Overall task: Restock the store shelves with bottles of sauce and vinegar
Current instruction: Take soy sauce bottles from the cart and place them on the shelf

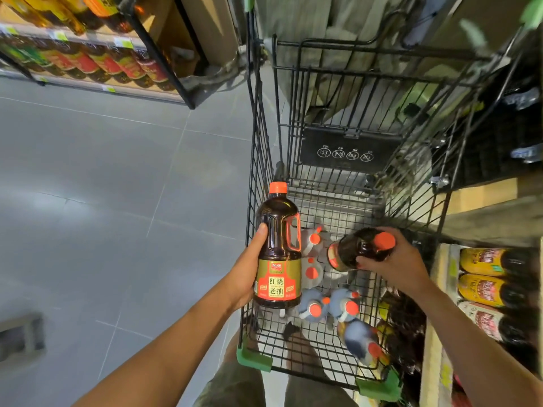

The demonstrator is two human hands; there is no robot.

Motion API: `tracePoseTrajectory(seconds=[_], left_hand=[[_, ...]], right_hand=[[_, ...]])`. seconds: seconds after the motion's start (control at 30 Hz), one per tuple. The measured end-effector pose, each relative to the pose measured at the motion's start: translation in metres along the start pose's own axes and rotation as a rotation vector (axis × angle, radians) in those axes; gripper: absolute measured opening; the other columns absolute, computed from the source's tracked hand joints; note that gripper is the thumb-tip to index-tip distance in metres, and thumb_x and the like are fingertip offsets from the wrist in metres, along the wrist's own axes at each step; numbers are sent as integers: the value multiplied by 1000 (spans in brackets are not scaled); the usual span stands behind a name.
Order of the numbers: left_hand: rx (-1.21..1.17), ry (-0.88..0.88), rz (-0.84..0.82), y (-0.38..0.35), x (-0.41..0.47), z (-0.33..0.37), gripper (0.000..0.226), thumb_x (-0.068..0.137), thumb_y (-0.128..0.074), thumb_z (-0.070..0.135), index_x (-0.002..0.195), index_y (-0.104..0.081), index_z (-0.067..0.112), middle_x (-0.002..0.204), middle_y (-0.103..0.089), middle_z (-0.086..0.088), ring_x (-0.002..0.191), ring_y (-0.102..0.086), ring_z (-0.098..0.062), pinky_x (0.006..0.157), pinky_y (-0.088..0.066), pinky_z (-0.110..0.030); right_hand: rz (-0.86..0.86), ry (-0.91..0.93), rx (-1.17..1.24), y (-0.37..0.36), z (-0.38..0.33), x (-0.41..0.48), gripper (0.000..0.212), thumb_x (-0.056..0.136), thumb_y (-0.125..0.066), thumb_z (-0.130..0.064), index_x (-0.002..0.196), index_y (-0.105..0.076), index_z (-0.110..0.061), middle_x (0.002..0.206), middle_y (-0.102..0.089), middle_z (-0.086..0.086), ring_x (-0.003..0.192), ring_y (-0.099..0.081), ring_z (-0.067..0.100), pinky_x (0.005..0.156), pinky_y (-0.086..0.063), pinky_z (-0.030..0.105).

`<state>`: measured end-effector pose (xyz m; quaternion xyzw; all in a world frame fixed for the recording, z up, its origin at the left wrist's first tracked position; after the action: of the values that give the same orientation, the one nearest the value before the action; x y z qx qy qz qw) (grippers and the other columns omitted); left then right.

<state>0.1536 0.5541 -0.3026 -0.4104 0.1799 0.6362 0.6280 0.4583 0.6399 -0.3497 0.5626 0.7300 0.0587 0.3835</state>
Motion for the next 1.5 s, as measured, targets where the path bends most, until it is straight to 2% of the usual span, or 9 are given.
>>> tracePoseTrajectory(seconds=[0.1,0.23,0.33,0.57,0.8,0.97,1.13,1.37,1.5], left_hand=[[-24,25,-52,-16,-8,11,79,80,-54,87,132,-68,29,129,-70,-20,120,-68,-37,98,-57,-47],[-59,33,-117,-36,-14,29,80,90,-46,82,136,-66,19,134,-66,-23,122,-67,-39,95,-57,-46],[-74,36,-152,-46,-18,43,90,84,-52,85,140,-63,16,140,-61,-26,130,-60,-42,108,-49,-54],[-71,76,-291,-66,-26,74,102,80,-57,88,143,-58,8,143,-56,-31,131,-57,-44,115,-41,-59],[23,124,-486,-73,-34,104,93,85,-51,87,147,-56,18,150,-52,-26,138,-51,-46,115,-39,-62],[101,155,-568,-72,-39,114,92,83,-50,89,146,-57,23,148,-56,-24,136,-54,-43,113,-43,-61],[111,159,-637,-82,-45,126,84,84,-56,84,143,-60,25,147,-57,-23,136,-55,-41,106,-50,-57],[218,222,-750,-111,-61,132,72,72,-84,58,128,-73,14,139,-62,-27,128,-61,-43,106,-49,-60],[279,236,-765,-137,-69,120,48,91,-66,45,122,-75,11,134,-66,-25,118,-68,-40,91,-60,-52]], right_hand=[[-25,67,128,29,-31,-20,82,54,-93,-44,126,-55,-36,115,-71,-8,112,-67,18,99,-53,40],[6,143,432,62,-79,-44,71,62,-90,-37,124,-58,-48,115,-72,-8,109,-69,17,88,-58,33],[-5,140,766,64,-103,-53,74,75,-83,-19,142,-52,-20,123,-68,13,106,-70,25,84,-56,41],[-32,106,1183,53,-173,-74,27,80,-64,-27,102,-57,-13,62,-63,-9,56,-61,1,54,-51,18],[139,-36,1130,35,-204,-95,59,81,-77,-41,122,-67,1,114,-74,20,105,-71,36,94,-57,49],[189,-239,1099,16,-204,-105,63,87,-69,-59,133,-64,-16,127,-71,12,117,-69,31,103,-53,51],[204,-267,961,10,-208,-124,111,50,-91,-69,147,-49,-33,136,-66,-2,114,-70,22,98,-56,48],[363,-125,954,29,-204,-167,43,65,-89,-53,103,-77,-36,112,-78,4,102,-75,24,74,-61,32],[544,-132,987,46,-181,-210,57,68,-84,-48,118,-69,-25,112,-77,7,100,-75,26,84,-60,41]])
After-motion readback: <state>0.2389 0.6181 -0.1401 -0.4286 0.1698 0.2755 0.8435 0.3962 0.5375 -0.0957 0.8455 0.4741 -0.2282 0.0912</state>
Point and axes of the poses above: each hand's wrist, its own x-axis towards the middle knuckle, its own y-axis out of the back of the hand, z = x × y, the point moved 10 cm from there along x, towards the middle knuckle
